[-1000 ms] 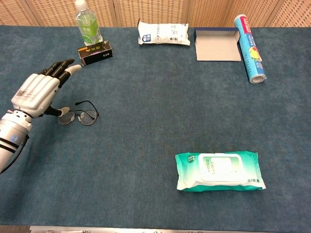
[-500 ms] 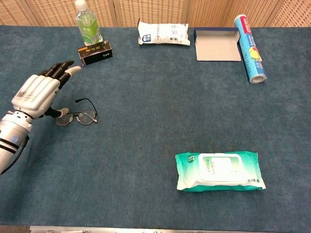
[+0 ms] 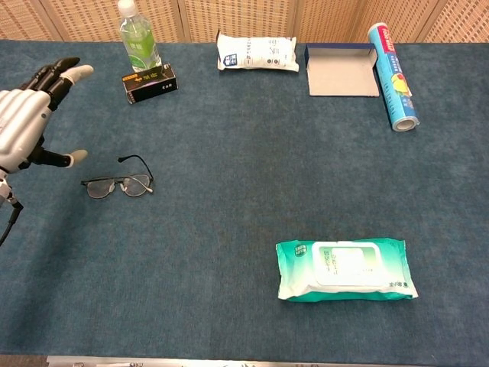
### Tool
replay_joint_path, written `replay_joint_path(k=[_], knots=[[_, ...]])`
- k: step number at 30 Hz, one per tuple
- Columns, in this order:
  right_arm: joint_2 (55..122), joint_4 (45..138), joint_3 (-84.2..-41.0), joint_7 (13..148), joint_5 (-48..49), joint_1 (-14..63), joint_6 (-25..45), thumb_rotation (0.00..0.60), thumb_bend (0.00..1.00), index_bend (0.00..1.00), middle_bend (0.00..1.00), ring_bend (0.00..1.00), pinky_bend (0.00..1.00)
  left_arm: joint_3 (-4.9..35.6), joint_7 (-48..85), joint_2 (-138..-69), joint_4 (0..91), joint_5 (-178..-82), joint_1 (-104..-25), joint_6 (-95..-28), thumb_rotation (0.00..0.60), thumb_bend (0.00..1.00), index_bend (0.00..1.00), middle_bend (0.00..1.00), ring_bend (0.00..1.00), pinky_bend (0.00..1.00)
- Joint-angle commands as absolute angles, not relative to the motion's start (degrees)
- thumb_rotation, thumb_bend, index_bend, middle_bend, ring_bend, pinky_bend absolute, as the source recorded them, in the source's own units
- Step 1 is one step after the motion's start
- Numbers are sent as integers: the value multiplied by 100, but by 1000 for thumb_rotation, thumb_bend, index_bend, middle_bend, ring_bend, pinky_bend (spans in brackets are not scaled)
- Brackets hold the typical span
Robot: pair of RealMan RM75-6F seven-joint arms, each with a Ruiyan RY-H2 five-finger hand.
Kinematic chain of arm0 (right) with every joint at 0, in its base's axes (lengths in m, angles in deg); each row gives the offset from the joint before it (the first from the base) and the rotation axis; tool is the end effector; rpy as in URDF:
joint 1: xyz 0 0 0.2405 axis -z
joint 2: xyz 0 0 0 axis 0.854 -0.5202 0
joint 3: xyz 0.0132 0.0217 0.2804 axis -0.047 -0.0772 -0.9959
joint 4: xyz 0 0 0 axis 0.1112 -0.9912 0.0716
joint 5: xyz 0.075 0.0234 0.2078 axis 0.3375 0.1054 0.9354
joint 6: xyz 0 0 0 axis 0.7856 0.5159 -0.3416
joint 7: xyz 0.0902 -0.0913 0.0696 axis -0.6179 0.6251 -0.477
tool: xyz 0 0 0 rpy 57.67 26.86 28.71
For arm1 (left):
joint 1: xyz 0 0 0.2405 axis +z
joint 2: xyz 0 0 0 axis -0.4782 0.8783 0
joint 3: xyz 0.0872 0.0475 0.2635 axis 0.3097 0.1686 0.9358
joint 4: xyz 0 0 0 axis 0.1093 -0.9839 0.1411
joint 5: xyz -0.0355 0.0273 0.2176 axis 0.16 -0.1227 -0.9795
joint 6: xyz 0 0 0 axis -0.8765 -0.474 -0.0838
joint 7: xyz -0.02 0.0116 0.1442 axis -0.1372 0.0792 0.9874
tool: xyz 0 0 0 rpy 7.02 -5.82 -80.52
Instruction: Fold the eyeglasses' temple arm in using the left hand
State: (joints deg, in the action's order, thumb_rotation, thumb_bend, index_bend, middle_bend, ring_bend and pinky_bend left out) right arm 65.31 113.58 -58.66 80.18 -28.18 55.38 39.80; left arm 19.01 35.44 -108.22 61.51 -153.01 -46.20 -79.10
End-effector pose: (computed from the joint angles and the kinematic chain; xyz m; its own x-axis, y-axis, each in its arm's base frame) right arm -0.3065 -0.1857 0.1990 0.3502 0.1923 0.9167 -0.9228 -0.0969 0.3729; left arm -0.2467 0.2492 0.0234 0.3487 -0.0184 0.9371 0.9161 -0.2045 -0.3449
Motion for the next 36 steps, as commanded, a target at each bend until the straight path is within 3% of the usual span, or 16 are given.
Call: replay_joint_path(k=[1,14,36], knots=[[6535,11358,-5864,8022,-2820,5534,3974,600,390,629,522,407,437,1899,4060,-10101,7489,-15166,-4467,-7932,600,169,51,0,32,186],[6545,11350,-5865,8038,-2817,5531,3967,600,390,629,522,407,437,1909,4915,-10047,8434,-15283,-4630,-7735,600,169,51,0,32,186],[6490,11385,-5891,7992,-2815,5554,4027,600,390,629,522,407,437,1721,5485,-10904,8081,-15060,-5092,-7301,600,169,50,0,28,186]])
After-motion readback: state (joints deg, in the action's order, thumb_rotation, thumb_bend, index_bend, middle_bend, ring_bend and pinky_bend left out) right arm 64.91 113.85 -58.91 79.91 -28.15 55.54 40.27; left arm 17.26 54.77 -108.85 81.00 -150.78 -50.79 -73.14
